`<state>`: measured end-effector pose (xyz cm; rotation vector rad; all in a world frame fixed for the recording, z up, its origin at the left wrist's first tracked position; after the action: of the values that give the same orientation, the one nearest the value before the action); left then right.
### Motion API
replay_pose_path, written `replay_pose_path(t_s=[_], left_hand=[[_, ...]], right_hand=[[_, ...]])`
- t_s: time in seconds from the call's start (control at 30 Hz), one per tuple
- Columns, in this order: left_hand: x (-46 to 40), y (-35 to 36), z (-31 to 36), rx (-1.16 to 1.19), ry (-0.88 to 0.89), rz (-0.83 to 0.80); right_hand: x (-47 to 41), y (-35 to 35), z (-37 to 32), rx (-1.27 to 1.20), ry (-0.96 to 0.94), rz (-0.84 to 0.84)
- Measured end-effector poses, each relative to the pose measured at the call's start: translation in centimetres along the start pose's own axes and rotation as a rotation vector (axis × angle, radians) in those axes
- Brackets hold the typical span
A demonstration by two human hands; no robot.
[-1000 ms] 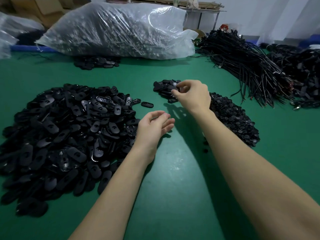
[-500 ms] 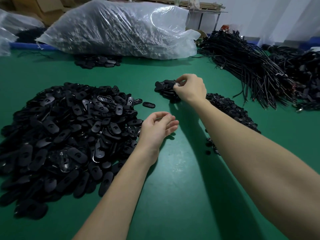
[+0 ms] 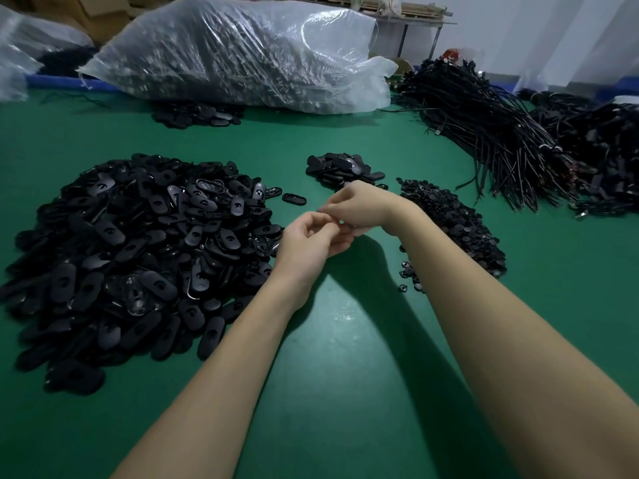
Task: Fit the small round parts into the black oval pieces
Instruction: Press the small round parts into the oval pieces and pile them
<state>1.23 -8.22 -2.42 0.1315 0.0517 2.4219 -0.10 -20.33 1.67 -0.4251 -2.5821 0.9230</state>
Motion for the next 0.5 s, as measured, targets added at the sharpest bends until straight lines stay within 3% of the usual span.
replay_pose_path(t_s=[0.2, 0.5], left_hand=[[0.0, 0.5, 0.0, -0.148, 0.018, -0.022], [-0.1, 0.5, 0.5, -0.229, 0.074, -0.031]], right_hand=[[-0.9, 2.5, -3.9, 0.160, 0.022, -0.047], [-2.0, 4.6, -5.9, 0.121, 0.041, -0.023]])
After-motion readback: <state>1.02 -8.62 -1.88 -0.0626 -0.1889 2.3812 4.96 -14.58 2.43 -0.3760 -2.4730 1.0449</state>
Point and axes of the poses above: each hand's wrist, its own x-axis away from the middle knuckle, its own y-axis out of the palm, z = x × y, the point moved 8 cm from there along -x, towards the middle knuckle, and after that the axes turned 11 degrees about -x, right-handed, at the moved point
